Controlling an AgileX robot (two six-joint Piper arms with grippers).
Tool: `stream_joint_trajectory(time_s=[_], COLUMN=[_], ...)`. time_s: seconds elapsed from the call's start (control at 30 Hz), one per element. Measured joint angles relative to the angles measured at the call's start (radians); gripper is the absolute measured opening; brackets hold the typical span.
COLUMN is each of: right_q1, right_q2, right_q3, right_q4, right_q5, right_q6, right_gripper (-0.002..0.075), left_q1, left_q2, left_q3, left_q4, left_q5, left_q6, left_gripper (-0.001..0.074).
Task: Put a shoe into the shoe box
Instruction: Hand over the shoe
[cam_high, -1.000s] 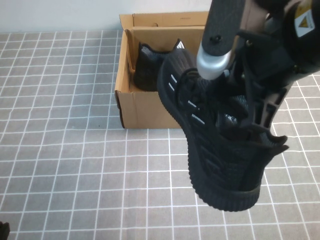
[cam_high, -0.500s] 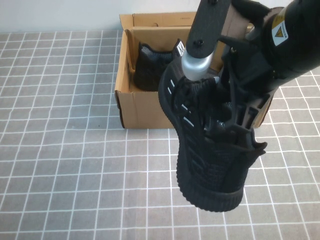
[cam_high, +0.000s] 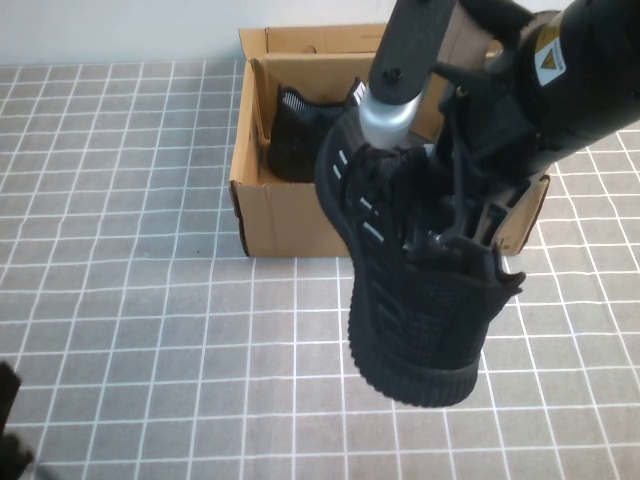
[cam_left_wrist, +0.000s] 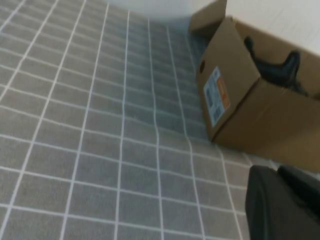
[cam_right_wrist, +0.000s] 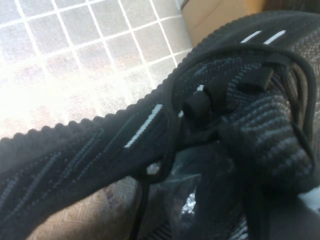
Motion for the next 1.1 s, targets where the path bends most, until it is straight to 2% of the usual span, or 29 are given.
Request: stream_joint_trajectory(time_s=[0.1, 0.27, 0.47, 0.63, 0.8, 1.1], right_q1=[-0.013, -0.044, -0.15, -0.267, -0.363, -0.432], right_q2=[0.0, 0.0, 0.002, 0.002, 0.028, 0.172], right_q3=[0.0, 0.0, 0.0, 0.0, -0.022, -0.175], right_q4=[0.0, -0.01, 0.038, 0.097, 0.171, 0.291], right_q5=[-0.002, -0.047, -0.122, -0.156, -0.167, -0.092], right_q6=[0.004, 0.039, 0.127, 0.139, 0.096, -0.044], right_gripper=[0.001, 0.001, 0.001, 0.001, 0.001, 0.001], left_q1=[0.0, 0.0, 0.0, 0.0, 0.0, 0.0], left_q2=[0.149, 0.395, 0.665, 0.863, 1.058, 1.285], left_q3=[-0.116, -0.326, -0.565, -0.746, -0.905, -1.173], left_q4=[-0.039, -0.246, -0.564, -0.773, -0.888, -0.857], left_q5=[0.087, 0.227, 0.384, 0.54, 0.667, 0.834], left_q6=[0.109, 0.443, 0.877, 1.127, 1.239, 1.262], left_gripper=[-0.0001, -0.0001, -0.0001, -0.0001, -0.0001, -0.0001])
